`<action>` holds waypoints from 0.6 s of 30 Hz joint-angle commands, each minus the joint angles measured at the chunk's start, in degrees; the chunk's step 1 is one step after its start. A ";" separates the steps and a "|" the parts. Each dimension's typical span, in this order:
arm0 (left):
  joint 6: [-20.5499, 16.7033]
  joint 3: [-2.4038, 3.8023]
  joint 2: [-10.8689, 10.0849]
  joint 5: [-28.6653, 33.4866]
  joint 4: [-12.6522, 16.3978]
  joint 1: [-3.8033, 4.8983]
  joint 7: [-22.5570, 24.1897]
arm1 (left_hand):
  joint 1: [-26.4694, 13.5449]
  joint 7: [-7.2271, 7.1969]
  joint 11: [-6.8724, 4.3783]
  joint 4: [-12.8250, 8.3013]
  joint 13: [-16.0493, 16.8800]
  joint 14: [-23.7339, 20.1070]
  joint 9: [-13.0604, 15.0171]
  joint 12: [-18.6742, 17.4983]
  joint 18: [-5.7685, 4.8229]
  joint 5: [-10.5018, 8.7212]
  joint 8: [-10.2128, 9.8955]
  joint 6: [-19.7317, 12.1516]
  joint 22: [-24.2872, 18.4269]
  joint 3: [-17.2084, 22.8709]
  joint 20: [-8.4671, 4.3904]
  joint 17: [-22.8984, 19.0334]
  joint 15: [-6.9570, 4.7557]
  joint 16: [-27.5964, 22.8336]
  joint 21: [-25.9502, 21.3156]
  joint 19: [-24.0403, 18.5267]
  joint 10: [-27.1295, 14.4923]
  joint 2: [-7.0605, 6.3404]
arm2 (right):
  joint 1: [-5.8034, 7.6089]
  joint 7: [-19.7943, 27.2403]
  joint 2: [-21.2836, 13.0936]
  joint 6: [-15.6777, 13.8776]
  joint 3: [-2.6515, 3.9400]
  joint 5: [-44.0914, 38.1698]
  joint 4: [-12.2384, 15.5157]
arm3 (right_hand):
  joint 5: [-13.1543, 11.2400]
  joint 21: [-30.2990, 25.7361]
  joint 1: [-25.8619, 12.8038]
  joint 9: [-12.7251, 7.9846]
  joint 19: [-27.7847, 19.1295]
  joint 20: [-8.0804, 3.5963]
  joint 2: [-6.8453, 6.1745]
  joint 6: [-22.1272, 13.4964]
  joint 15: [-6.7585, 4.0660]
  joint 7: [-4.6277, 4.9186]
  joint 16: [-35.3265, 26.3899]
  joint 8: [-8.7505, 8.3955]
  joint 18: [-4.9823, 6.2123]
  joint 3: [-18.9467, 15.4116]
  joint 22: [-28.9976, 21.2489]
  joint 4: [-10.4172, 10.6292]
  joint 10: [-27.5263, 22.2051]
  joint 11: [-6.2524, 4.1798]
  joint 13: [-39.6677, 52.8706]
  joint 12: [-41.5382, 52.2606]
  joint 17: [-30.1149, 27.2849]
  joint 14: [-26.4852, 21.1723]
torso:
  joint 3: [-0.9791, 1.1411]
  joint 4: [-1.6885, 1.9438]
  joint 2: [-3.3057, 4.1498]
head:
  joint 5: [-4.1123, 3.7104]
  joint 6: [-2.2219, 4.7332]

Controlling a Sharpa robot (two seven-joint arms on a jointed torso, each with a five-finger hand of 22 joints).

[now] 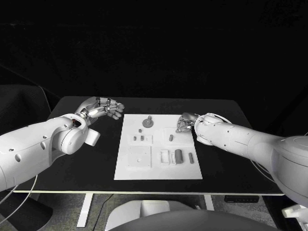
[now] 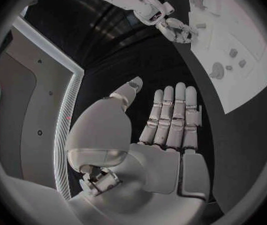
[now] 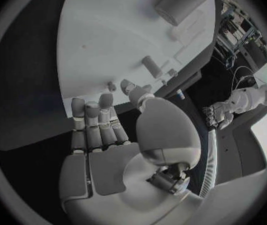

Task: Assemble the parts on the task board

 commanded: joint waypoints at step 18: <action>-0.26 0.46 -0.09 0.43 0.58 0.12 0.13 | 0.14 0.39 0.17 0.17 0.07 -0.37 0.10 -0.21 -0.41 0.25 0.20 0.18 0.07 -0.31 0.02 -0.11 0.11 -0.32 -0.38 -0.26 0.15 0.54 | -0.07 -0.38 0.28 0.83 -0.02 -1.29 0.10 | 0.07 0.40 2.19 0.64 0.43 0.08 2.24 2.50 -0.23 -0.24 0.48 1.15 0.08 1.64 -0.22 -0.48 0.64 -0.02 -0.27 0.38 -0.20 0.52 | 0.02 -0.06 0.41 | 0.22 -0.09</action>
